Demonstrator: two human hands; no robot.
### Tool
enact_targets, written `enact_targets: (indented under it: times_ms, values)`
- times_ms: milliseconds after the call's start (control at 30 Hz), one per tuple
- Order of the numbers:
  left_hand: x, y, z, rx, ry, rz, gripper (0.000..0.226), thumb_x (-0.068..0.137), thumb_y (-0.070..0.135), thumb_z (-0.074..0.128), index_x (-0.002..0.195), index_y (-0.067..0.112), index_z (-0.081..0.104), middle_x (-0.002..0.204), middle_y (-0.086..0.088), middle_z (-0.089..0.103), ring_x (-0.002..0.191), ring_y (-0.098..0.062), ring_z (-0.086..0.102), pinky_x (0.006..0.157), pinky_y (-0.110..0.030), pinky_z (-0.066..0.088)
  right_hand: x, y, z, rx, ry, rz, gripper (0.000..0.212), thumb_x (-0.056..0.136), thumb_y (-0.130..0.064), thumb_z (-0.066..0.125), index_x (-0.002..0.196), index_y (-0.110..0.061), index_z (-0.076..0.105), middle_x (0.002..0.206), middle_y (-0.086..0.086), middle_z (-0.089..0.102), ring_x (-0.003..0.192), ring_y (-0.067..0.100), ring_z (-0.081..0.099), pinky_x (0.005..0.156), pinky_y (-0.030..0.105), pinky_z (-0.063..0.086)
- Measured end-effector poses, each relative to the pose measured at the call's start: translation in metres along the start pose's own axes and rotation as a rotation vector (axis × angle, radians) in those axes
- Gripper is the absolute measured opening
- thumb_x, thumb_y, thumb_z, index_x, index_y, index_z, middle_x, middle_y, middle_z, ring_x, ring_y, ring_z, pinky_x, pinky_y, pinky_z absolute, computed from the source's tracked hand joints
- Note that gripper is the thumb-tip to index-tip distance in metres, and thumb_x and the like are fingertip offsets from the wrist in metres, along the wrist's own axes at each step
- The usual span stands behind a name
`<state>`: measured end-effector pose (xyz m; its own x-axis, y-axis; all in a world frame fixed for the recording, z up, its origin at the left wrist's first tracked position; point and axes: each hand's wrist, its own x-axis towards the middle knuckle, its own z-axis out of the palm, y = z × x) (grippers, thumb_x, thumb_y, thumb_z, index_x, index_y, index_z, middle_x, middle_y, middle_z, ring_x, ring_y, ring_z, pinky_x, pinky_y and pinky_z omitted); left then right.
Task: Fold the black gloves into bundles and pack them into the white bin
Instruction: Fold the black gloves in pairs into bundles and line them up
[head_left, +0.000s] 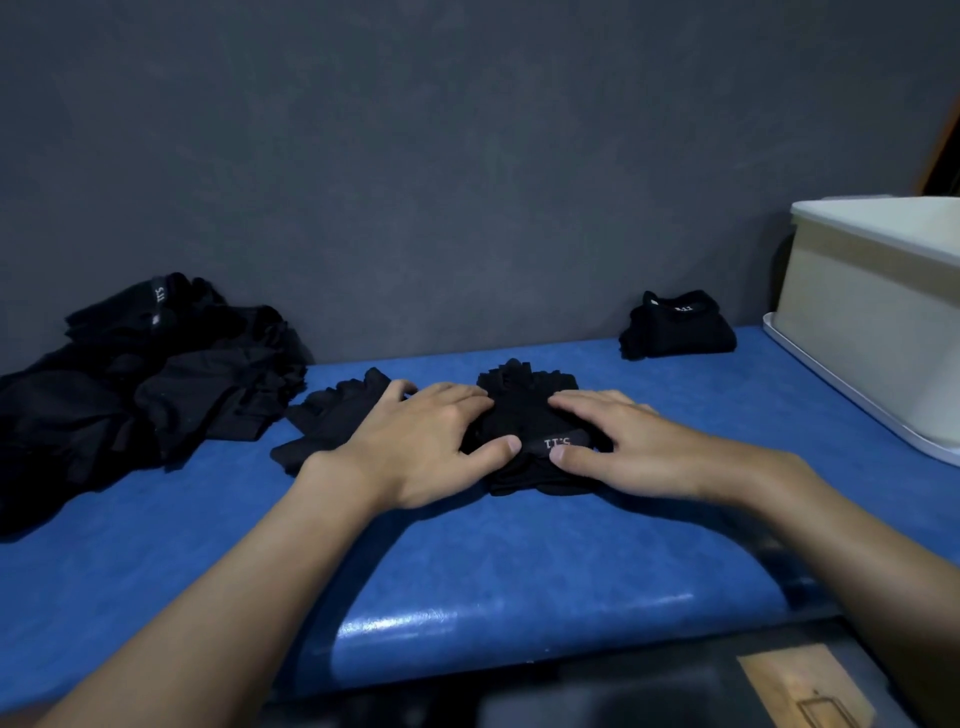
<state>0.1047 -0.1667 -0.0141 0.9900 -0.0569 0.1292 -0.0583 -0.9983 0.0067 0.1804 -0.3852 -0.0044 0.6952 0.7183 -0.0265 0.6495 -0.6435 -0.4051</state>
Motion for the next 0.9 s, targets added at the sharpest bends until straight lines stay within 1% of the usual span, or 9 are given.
enact_targets:
  times_ms: [100,167,233,300,400,433,600,800,900]
  values:
    - [0.001,0.001,-0.003,0.006,0.001,0.016,0.092,0.077,0.079,0.006,0.142,0.028,0.047,0.148,0.018,0.042,0.139,-0.001,0.032,0.113,-0.040,0.021,0.001,-0.001,-0.003,0.070,-0.010,-0.004,0.070,0.089,-0.065,0.041,0.150,-0.033,0.028,0.147,-0.020,0.030,0.142,0.006,0.020,0.119,0.036,0.016]
    - [0.002,0.001,-0.003,0.015,0.006,0.023,0.092,0.077,0.079,0.006,0.140,0.027,0.049,0.147,0.018,0.043,0.137,-0.001,0.033,0.112,-0.040,0.022,0.006,-0.001,-0.003,0.157,0.049,0.001,0.076,0.083,-0.072,0.034,0.149,-0.033,0.030,0.151,-0.018,0.030,0.142,0.007,0.023,0.119,0.042,0.019]
    - [0.002,0.000,-0.003,0.024,0.008,0.025,0.093,0.076,0.079,0.007,0.140,0.026,0.049,0.149,0.017,0.041,0.139,-0.001,0.030,0.113,-0.040,0.021,0.013,0.000,-0.002,0.173,0.075,0.012,0.068,0.089,-0.066,0.030,0.149,-0.034,0.031,0.154,-0.018,0.028,0.143,0.008,0.022,0.119,0.044,0.019]
    - [0.003,-0.001,-0.002,0.014,0.007,0.035,0.094,0.076,0.079,0.008,0.146,0.025,0.042,0.155,0.015,0.034,0.143,-0.001,0.025,0.116,-0.041,0.018,0.018,0.002,0.000,0.127,0.072,0.033,0.058,0.095,-0.059,0.029,0.148,-0.035,0.032,0.155,-0.016,0.029,0.144,0.011,0.019,0.119,0.045,0.017]
    - [0.006,0.000,-0.003,-0.086,0.000,0.076,0.094,0.078,0.075,0.012,0.157,0.025,0.022,0.164,0.013,0.021,0.148,0.001,0.013,0.122,-0.039,0.012,0.024,0.002,0.001,0.033,0.056,0.078,0.057,0.098,-0.055,0.033,0.149,-0.031,0.032,0.157,-0.012,0.028,0.146,0.015,0.016,0.119,0.046,0.016]
    - [0.008,0.000,-0.004,-0.132,-0.003,0.088,0.094,0.078,0.074,0.012,0.158,0.025,0.020,0.164,0.013,0.020,0.149,0.002,0.011,0.123,-0.037,0.010,0.025,0.002,0.001,-0.001,0.044,0.087,0.059,0.097,-0.055,0.033,0.150,-0.029,0.031,0.158,-0.010,0.025,0.146,0.015,0.014,0.119,0.045,0.015]
    - [0.013,-0.002,0.001,-0.143,-0.068,0.082,0.097,0.078,0.078,0.009,0.157,0.025,0.026,0.164,0.011,0.024,0.148,0.002,0.018,0.123,-0.035,0.010,0.027,0.001,0.001,-0.120,-0.022,0.095,0.062,0.097,-0.057,0.030,0.151,-0.025,0.030,0.162,-0.010,0.015,0.147,0.015,0.007,0.118,0.041,0.011]
    - [0.012,-0.002,0.001,-0.107,-0.127,0.059,0.097,0.078,0.082,0.013,0.158,0.027,0.023,0.165,0.013,0.018,0.147,-0.002,0.022,0.121,-0.033,0.014,0.022,0.004,0.002,-0.099,-0.029,0.094,0.066,0.097,-0.059,0.028,0.152,-0.024,0.027,0.163,-0.010,0.010,0.148,0.014,0.004,0.119,0.039,0.007]
    - [0.010,-0.001,0.000,-0.109,-0.130,0.068,0.096,0.078,0.082,0.016,0.157,0.028,0.024,0.165,0.013,0.017,0.147,-0.003,0.023,0.119,-0.031,0.015,0.019,0.003,0.006,-0.081,0.008,0.077,0.062,0.098,-0.056,0.031,0.152,-0.026,0.028,0.163,-0.008,0.010,0.148,0.014,0.005,0.118,0.039,0.008]
